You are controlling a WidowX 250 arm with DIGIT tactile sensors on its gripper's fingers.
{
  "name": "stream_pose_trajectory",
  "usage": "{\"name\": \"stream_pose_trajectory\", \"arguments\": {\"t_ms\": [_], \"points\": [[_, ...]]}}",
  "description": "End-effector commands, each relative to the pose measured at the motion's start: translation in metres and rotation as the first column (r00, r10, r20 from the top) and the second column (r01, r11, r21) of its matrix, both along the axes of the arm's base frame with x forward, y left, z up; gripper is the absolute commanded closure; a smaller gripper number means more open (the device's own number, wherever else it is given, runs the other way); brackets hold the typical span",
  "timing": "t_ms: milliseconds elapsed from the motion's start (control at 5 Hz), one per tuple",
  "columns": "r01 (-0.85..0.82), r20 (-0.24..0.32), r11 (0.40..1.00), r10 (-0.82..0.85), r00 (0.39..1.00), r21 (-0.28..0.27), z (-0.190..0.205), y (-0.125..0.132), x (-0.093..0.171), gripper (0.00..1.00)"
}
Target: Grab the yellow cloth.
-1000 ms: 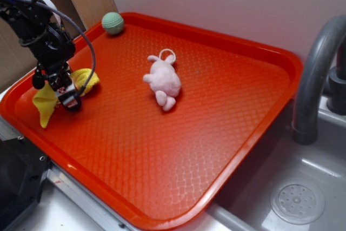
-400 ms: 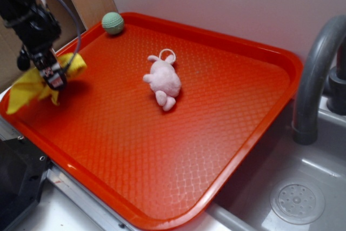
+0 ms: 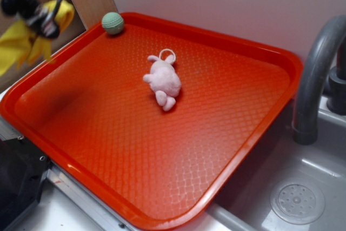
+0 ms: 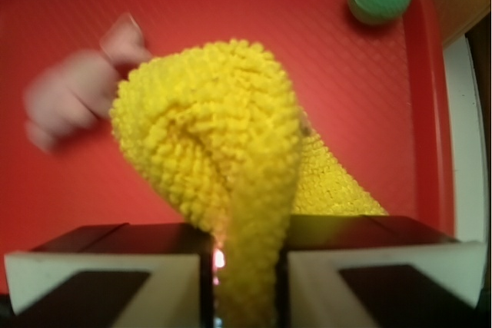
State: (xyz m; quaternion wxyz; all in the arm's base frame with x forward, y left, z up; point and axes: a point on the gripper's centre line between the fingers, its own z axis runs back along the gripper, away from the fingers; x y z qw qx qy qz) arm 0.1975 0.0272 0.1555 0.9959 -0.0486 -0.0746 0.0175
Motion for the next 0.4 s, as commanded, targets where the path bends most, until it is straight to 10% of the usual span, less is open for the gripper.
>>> {"name": "stream_pose_trajectory", "arguments": {"t_ms": [0,200], "points": [[-0.067,-0.004,0.997,0.067,0.998,-0.032,0.0962,-0.0516,0.0340,1.00],[-0.082,-0.017,0.997,0.082,0.996,-0.010,0.0882,-0.0439,0.0357,1.00]]}}
